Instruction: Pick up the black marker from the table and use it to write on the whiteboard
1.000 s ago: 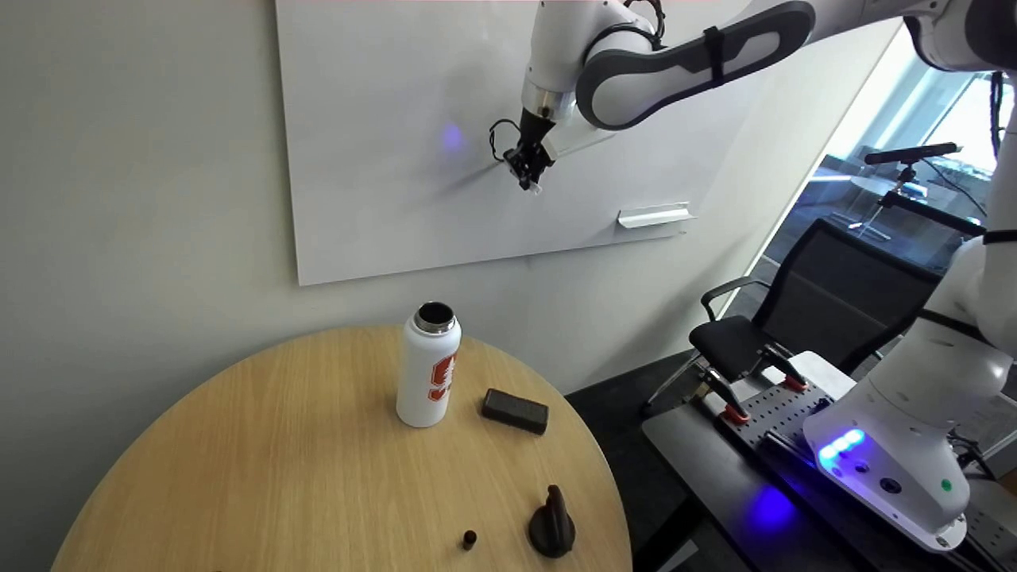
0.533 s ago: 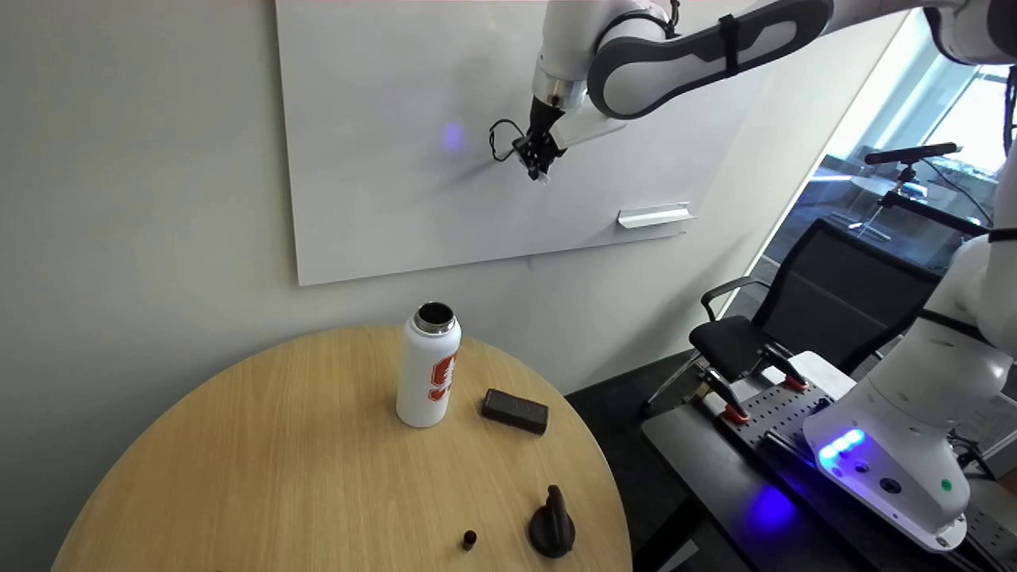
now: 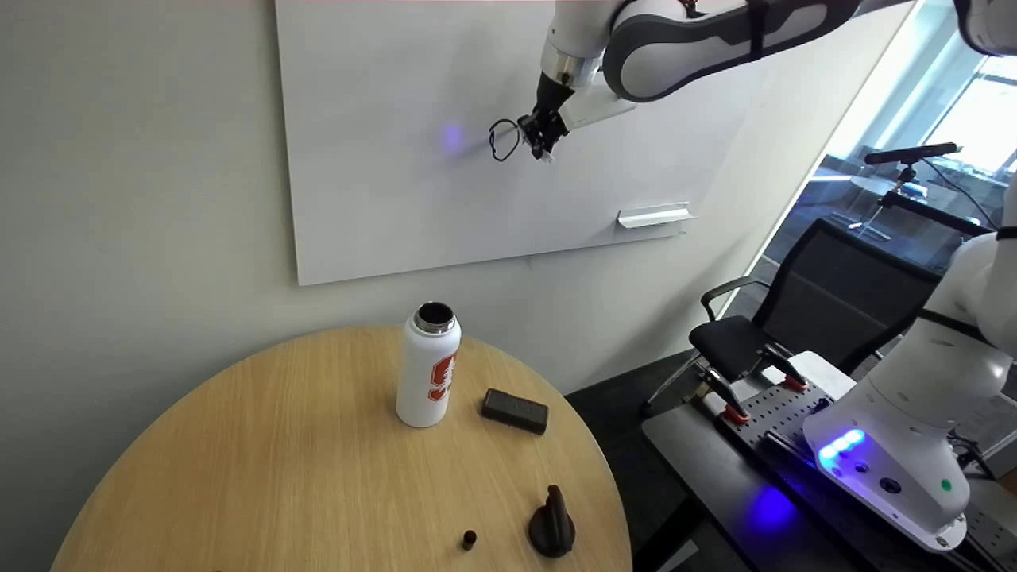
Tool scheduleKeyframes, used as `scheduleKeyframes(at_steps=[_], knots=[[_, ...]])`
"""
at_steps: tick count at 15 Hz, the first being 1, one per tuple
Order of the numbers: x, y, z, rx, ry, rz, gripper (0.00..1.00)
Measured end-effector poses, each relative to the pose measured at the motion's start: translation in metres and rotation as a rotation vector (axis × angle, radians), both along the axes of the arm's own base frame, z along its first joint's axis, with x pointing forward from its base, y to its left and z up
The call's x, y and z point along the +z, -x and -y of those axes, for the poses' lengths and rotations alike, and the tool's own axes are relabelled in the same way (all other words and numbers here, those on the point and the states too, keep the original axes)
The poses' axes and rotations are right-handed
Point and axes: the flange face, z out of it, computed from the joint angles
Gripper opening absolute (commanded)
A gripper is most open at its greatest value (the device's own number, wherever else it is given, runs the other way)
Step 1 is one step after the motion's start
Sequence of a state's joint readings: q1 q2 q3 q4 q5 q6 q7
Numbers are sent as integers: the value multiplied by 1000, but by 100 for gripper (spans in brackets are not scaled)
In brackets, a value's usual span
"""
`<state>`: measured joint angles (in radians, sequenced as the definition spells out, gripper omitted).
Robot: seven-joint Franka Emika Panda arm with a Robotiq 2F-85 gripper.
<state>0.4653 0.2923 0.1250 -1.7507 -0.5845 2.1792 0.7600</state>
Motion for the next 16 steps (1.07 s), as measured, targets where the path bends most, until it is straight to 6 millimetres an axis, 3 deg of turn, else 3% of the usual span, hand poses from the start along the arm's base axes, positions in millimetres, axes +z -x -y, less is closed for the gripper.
scheduleKeyframes(at_steps=[4,10,13,16], knots=[[10,9,-19,49,0,21,5],[1,28,-46,119,19,-1,5],[-2,58,-73,220,57,19,5],[-7,109,-106,369,6,49,5]])
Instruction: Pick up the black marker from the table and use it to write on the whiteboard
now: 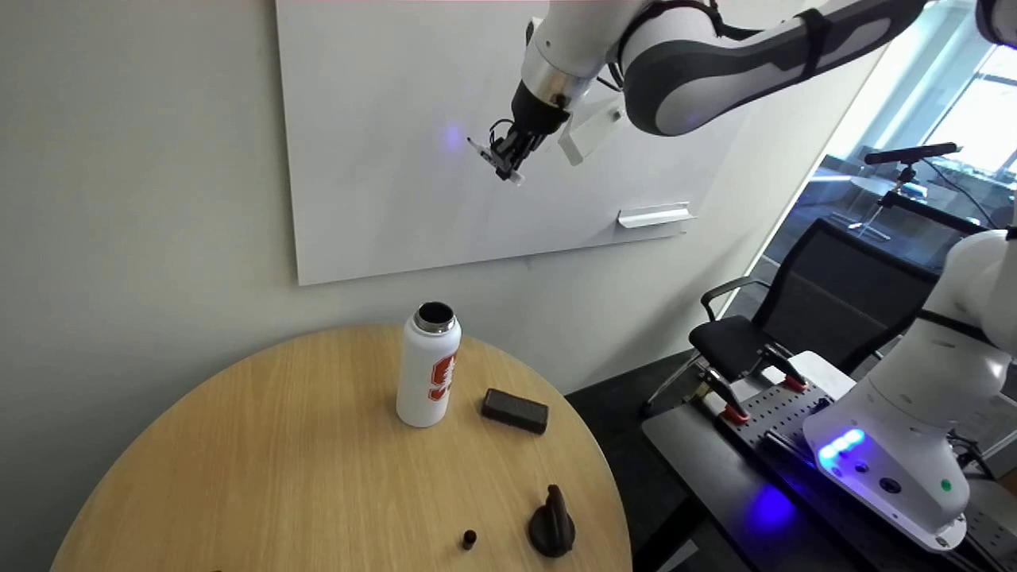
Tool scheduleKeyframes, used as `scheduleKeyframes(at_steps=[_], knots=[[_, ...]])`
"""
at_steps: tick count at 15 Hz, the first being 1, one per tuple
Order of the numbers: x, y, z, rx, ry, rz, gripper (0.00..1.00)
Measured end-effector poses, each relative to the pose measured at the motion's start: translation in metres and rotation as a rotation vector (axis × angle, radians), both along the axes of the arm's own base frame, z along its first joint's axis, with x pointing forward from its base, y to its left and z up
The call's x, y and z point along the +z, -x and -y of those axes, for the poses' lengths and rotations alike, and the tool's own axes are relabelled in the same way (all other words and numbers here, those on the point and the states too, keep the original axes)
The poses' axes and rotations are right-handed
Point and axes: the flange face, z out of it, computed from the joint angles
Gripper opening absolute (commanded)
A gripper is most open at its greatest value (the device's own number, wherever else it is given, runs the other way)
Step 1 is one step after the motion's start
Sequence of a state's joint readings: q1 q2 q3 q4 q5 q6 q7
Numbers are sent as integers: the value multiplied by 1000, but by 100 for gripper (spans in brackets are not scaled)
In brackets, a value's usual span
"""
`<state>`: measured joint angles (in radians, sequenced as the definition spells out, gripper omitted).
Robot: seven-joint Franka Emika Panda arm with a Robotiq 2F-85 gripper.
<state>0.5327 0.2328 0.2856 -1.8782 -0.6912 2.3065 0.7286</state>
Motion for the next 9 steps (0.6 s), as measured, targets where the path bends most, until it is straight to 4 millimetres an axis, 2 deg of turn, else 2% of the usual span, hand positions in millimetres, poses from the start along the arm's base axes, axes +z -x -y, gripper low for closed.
scheduleKeyframes(at_steps=[2,5,6,7,9], knots=[[-6,34,-13,96,-50,3,5],[-24,68,-10,198,-108,-31,5],[-32,74,-4,216,-122,-54,5],[-40,76,4,226,-136,-75,20],[-50,75,22,214,-157,-94,20]])
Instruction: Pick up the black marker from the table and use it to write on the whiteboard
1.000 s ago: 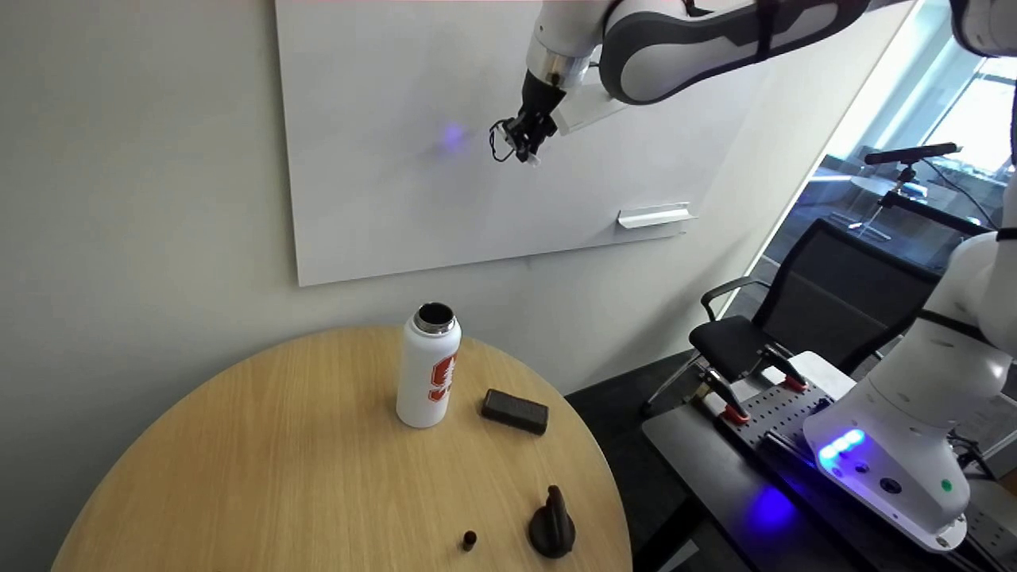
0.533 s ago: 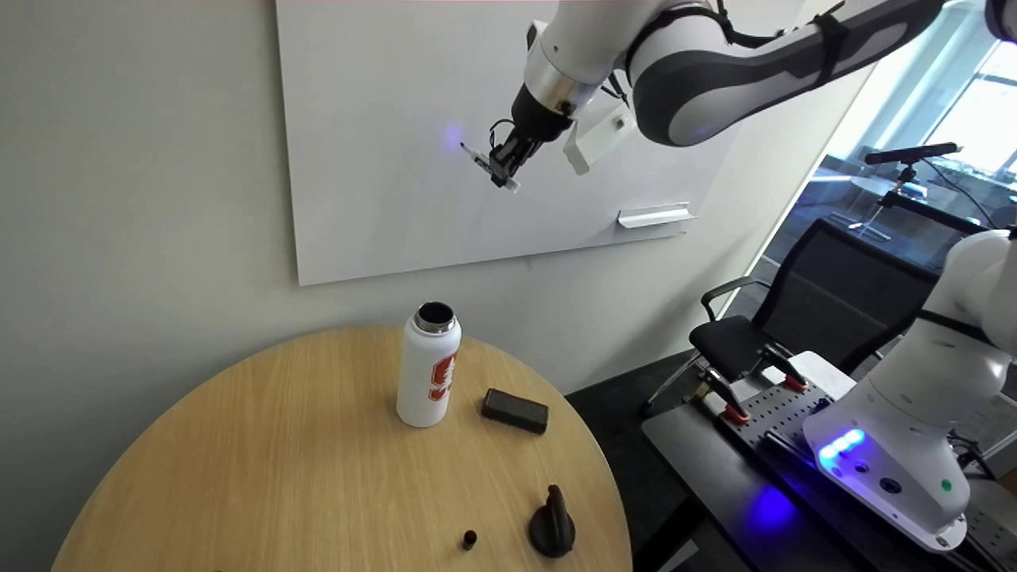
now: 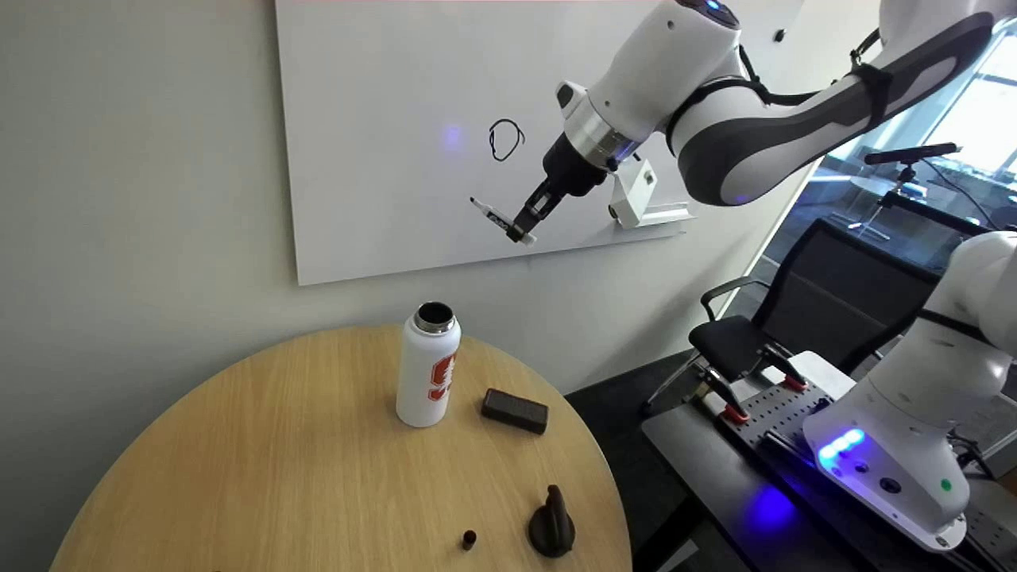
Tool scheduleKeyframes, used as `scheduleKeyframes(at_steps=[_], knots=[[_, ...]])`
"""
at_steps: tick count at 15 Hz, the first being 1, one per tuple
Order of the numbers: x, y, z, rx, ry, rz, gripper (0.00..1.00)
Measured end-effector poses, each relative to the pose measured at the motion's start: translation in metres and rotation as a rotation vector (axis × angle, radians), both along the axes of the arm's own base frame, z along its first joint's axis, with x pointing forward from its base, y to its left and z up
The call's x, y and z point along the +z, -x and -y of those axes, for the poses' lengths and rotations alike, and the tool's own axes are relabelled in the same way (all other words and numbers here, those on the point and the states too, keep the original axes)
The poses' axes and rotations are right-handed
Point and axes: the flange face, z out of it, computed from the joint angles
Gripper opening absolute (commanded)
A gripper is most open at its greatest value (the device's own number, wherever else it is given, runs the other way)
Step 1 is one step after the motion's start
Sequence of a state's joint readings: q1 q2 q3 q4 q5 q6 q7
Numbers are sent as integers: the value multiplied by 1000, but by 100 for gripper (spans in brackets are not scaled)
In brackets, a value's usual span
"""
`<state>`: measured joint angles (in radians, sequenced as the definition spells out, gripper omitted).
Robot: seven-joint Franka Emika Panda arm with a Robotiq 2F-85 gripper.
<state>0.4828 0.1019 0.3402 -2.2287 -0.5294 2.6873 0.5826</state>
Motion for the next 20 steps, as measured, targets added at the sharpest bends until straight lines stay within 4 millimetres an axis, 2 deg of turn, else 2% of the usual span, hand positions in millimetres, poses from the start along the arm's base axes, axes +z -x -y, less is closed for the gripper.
scheduleKeyframes(at_steps=[1,2,6,8,12,14,16,17,19,20], knots=[[-1,-1,6,-3,-1,0,20],[-1,-2,10,-8,0,1,5],[-3,5,3,29,5,5,5],[-8,25,-10,126,4,14,5],[-27,92,-36,350,-28,40,5],[-43,120,-41,462,-41,26,5],[-71,137,-44,538,-22,-35,5],[-87,141,-47,559,-10,-80,20],[-120,143,-50,585,8,-166,20],[-129,141,-52,590,7,-187,20]])
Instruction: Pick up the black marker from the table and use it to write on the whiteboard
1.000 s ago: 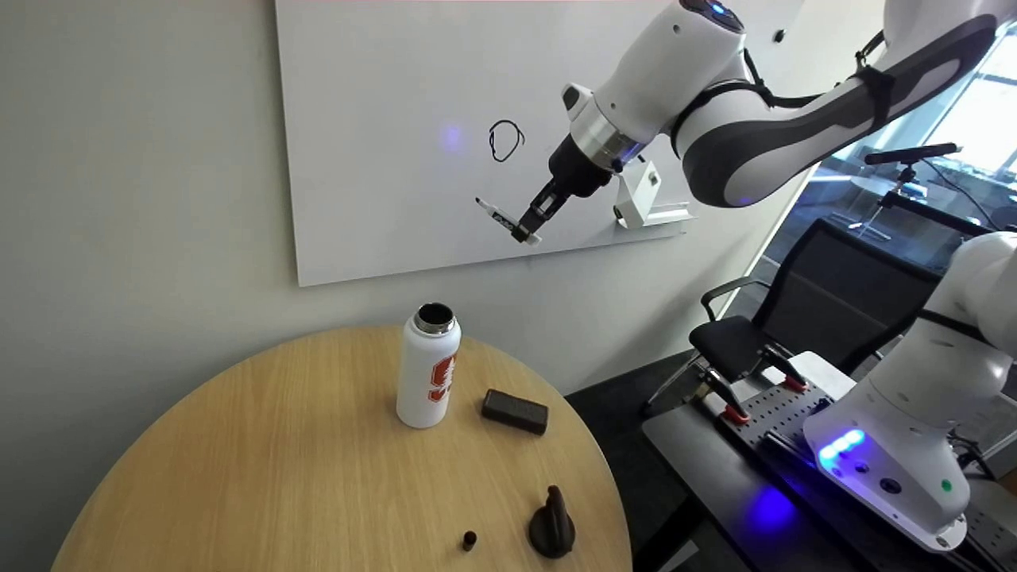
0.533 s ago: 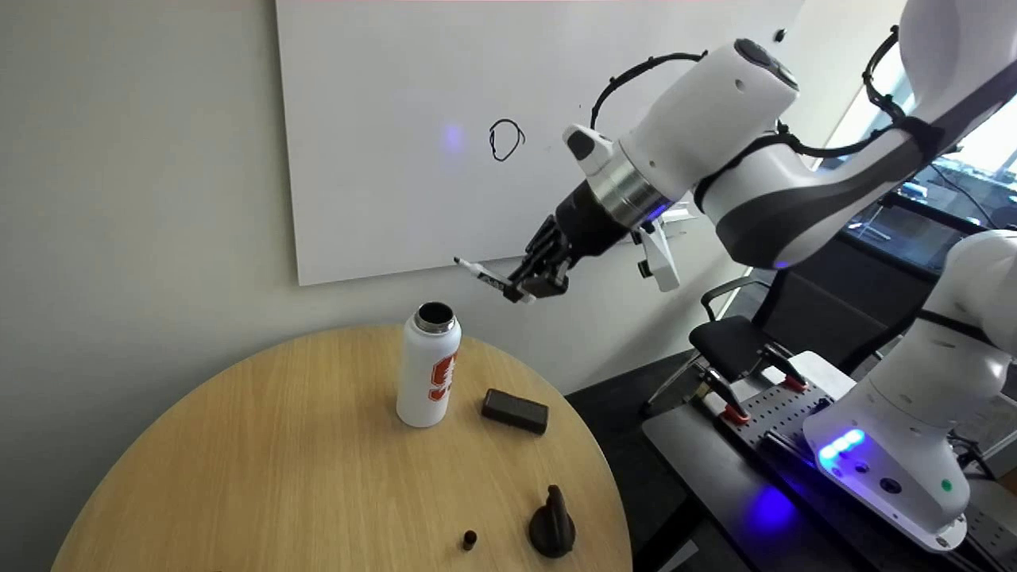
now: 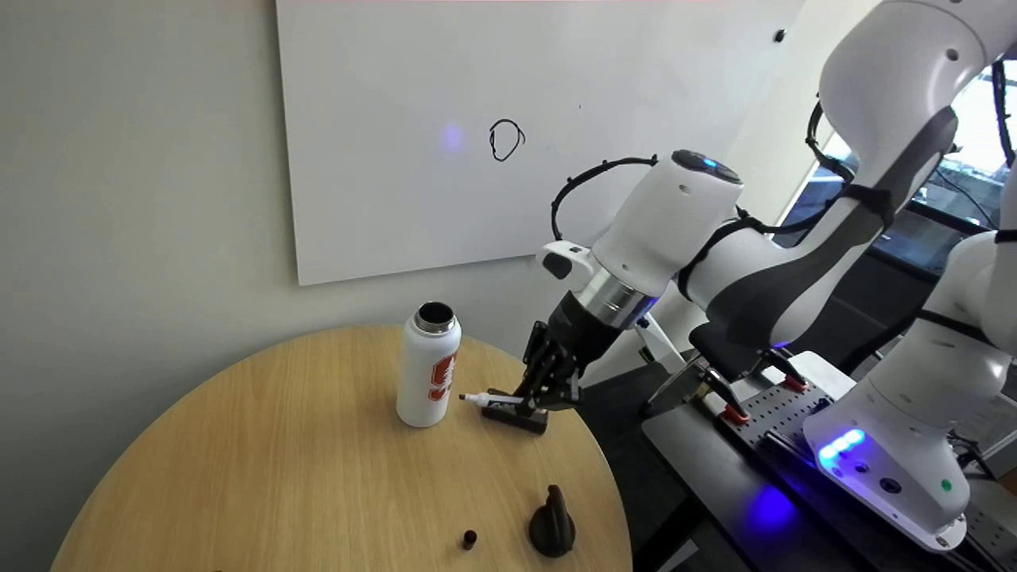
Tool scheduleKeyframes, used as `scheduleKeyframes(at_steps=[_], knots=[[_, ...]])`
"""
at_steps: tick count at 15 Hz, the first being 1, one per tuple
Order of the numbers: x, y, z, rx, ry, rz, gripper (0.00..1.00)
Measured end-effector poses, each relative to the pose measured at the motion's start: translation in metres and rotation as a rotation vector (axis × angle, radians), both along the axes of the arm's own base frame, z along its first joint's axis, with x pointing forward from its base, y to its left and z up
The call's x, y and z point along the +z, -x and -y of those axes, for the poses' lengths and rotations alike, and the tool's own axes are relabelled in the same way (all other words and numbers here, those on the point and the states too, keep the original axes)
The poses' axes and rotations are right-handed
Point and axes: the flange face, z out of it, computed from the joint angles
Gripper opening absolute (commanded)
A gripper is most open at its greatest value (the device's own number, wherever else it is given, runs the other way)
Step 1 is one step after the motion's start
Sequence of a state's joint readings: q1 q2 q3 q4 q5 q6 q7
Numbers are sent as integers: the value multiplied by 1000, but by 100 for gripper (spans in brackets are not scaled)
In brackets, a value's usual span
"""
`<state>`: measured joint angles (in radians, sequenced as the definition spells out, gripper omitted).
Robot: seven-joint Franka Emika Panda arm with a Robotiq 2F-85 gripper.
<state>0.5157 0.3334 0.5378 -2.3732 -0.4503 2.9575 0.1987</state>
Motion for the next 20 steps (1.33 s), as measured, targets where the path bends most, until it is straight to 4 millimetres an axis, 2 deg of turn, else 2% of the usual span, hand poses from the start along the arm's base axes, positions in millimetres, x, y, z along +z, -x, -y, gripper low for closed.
scheduleKeyframes(at_steps=[2,3,7,10,14,17,20], knots=[[-6,-5,-3,-4,-2,-14,20],[-5,-7,-4,-4,-4,-13,5],[-11,-8,-3,-10,2,-23,5],[-43,-18,9,-27,30,-56,5],[-100,-29,21,-26,51,-98,5],[-135,-28,14,-12,60,-136,5],[-160,-22,2,17,66,-170,5]])
